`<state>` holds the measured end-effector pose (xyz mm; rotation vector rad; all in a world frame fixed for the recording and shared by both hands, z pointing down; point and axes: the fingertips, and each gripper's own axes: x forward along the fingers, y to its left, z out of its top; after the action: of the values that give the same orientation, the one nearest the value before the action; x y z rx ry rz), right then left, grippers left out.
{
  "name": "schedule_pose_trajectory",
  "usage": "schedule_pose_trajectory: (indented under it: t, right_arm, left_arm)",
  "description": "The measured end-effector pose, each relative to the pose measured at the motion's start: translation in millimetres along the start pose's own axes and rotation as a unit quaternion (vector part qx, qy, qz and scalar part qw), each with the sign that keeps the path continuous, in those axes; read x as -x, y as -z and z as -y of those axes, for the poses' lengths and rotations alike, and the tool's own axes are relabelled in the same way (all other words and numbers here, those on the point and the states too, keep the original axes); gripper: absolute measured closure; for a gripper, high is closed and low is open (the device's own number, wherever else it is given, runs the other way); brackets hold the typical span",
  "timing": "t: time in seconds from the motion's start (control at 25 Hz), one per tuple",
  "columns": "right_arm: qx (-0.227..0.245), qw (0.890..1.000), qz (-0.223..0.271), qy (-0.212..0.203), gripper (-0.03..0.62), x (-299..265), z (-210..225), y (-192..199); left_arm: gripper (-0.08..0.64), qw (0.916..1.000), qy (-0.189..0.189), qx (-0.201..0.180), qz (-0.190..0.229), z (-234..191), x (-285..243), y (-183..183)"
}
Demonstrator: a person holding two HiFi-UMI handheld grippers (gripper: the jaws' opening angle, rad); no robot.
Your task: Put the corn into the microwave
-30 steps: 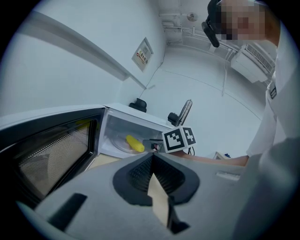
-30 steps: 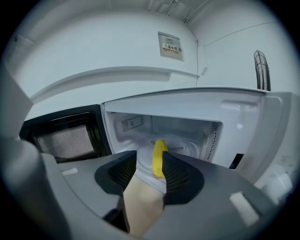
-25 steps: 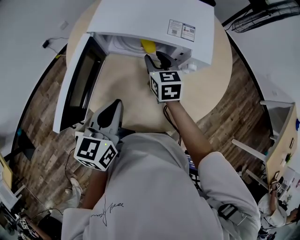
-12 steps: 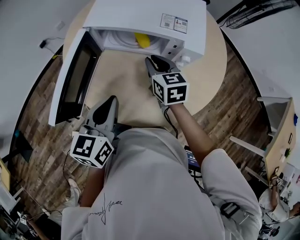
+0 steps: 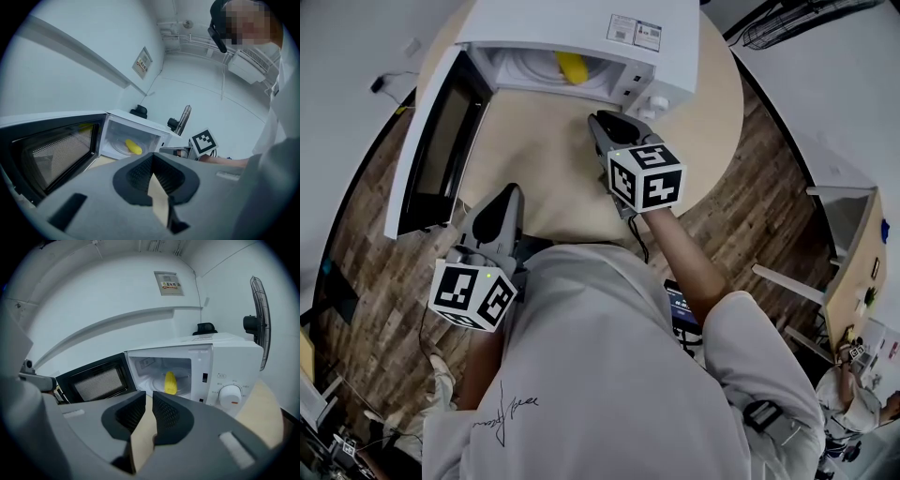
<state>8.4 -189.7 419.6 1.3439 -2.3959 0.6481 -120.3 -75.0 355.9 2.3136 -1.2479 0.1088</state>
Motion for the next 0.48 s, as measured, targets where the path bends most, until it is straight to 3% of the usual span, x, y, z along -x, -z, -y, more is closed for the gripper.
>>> schedule_pose_trajectory:
  t: [0.48]
  right_arm:
    - [-0.019,1.000,0.018,0.005,0.565,43.3,3.4,-0.8]
  left_arm:
    - [0.572,1.0000,0.002,0.003,0.007,10.5,7.1,-0.7]
